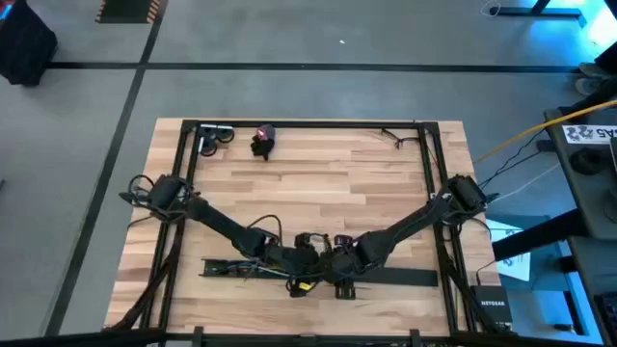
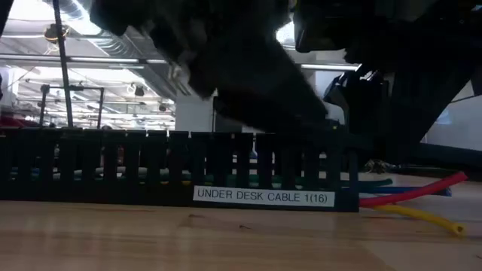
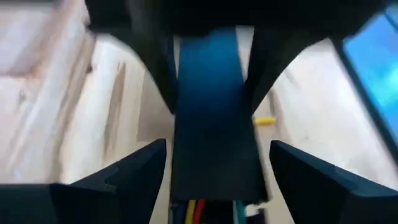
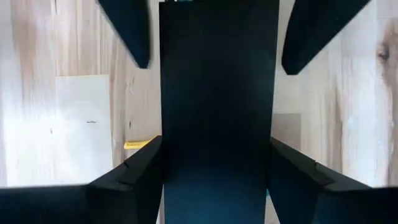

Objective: Ziptie cables
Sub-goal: Close the black cable duct

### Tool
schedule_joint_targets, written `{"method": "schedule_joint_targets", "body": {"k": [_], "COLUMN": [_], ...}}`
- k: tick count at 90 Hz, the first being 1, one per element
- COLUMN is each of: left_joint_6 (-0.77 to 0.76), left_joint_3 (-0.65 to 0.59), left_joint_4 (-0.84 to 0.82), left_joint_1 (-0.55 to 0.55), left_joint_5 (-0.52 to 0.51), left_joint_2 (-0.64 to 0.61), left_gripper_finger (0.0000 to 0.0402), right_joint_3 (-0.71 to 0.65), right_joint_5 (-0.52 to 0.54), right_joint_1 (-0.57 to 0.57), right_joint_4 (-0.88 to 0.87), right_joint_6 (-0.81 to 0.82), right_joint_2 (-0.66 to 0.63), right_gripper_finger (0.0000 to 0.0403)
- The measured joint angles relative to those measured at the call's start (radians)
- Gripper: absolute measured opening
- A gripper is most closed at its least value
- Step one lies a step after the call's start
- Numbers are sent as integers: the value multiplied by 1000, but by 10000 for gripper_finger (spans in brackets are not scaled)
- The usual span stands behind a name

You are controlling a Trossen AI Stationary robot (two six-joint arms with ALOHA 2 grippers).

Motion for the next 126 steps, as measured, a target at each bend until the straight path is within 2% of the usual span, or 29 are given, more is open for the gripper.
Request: {"method": "schedule_joint_targets", "body": {"k": [18,46,64,89,105,126], "left_joint_6": [-29,-127,-139,-159,-119,-122], "left_joint_3": [1,7,5,-1,-4,-4], "left_joint_4": [-8,-227,-247,-274,-285,-407], "left_joint_1": [14,5,-26,-45,-27,-38], "left_joint_5": [-35,-38,-41,-29,-34,-26], "left_joint_2": [10,16,18,-1,-62,-206], "left_gripper_finger": [278,252,242,241,241,241], "right_joint_3": [0,35,87,88,90,92], "right_joint_5": [-1,1,57,18,23,20], "right_joint_1": [0,-2,-3,-18,-19,-21], "right_joint_4": [8,0,-3,94,89,75], "right_joint_6": [0,0,-25,-25,-25,-23], "right_joint_2": [1,4,11,56,57,57], "right_gripper_finger": [223,223,223,223,223,223]}}
